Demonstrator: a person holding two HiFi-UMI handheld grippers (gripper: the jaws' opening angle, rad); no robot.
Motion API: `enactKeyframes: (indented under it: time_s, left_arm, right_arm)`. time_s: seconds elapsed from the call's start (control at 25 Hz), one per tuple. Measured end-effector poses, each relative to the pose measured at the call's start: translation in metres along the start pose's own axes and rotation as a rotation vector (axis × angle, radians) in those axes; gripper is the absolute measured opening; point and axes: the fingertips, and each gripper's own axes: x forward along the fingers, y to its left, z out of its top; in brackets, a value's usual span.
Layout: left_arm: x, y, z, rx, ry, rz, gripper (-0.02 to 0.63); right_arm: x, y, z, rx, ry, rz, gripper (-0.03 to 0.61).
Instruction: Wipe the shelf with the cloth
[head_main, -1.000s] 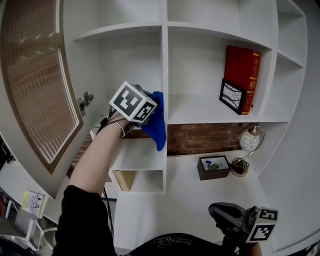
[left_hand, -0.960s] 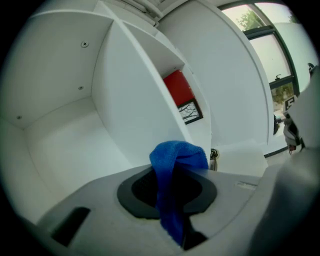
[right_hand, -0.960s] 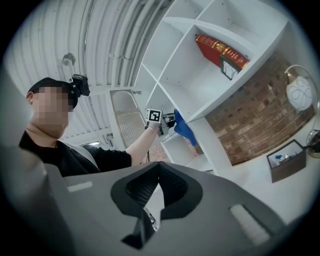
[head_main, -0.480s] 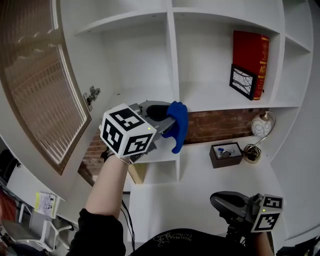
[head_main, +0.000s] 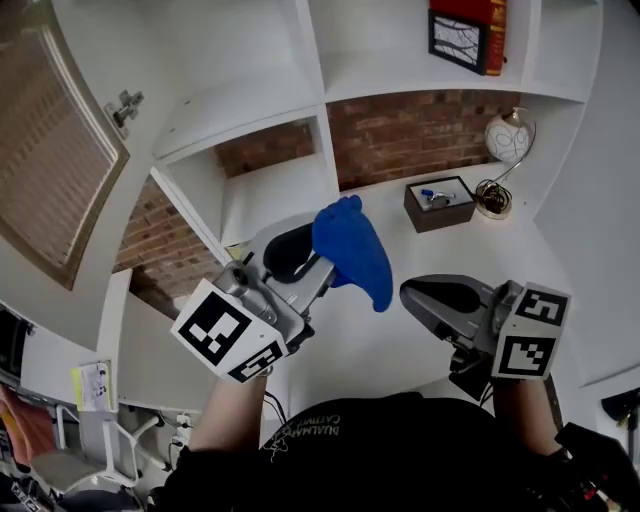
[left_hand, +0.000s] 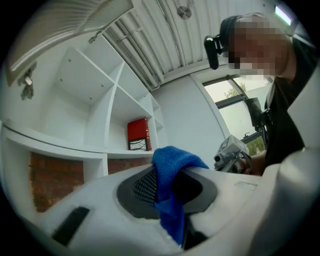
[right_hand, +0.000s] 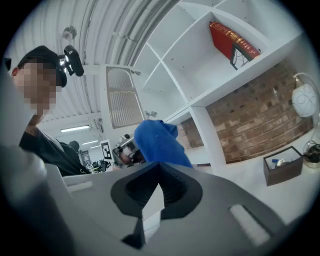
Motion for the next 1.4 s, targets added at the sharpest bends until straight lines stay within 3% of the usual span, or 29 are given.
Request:
enactKeyframes:
  time_s: [0.12, 0.2, 0.32, 0.48, 0.6, 0.72, 0.88, 1.16, 1.4]
  left_arm:
    - [-0.024, -0.037, -0.015, -0.071, -0.003, -0.017, 0.069]
    - [-0.037, -0.060, -0.026, -0.096, 0.038, -0.009, 0.069]
    - [-0.060, -0.086, -0.046, -0.092, 0.129, 0.084, 0.069]
    - [-0.089, -0.128, -0.070, -0.203, 0.174, 0.221, 0.069]
    - [-0.096, -0.172, -0.076, -0.268, 0.167, 0.271, 0.069]
    - [-0.093, -0.221, -0.074, -0.275, 0.144, 0.296, 0.069]
    - [-0.087, -0.293, -0.085, -0.312, 0.149, 0.260, 0.069]
    - [-0.100, -0.366, -0.121, -0.416, 0.245, 0.262, 0.069]
    - [-0.121, -0.375, -0.121, -0.444, 0.250, 0.306, 0.069]
  right_arm:
    - [-0.004, 0.013, 0.006, 0.027, -0.066, 0.047, 0.009]
    - [-0.012, 0.022, 0.013, 0.084, -0.128, 0.094, 0.009]
    - [-0.029, 0.036, 0.011, 0.150, -0.156, 0.140, 0.009]
    - [-0.070, 0.064, -0.004, 0.226, -0.171, 0.201, 0.009]
    - [-0.115, 0.075, -0.030, 0.184, -0.136, 0.143, 0.009]
    - [-0.156, 0.077, -0.064, 0.127, -0.074, 0.056, 0.009]
    - [-0.196, 0.088, -0.113, 0.010, 0.040, -0.028, 0.009]
    - [-0.211, 0.122, -0.188, 0.101, 0.120, 0.046, 0.009]
    - [-0.200, 0.135, -0.215, 0.129, 0.167, 0.051, 0.009]
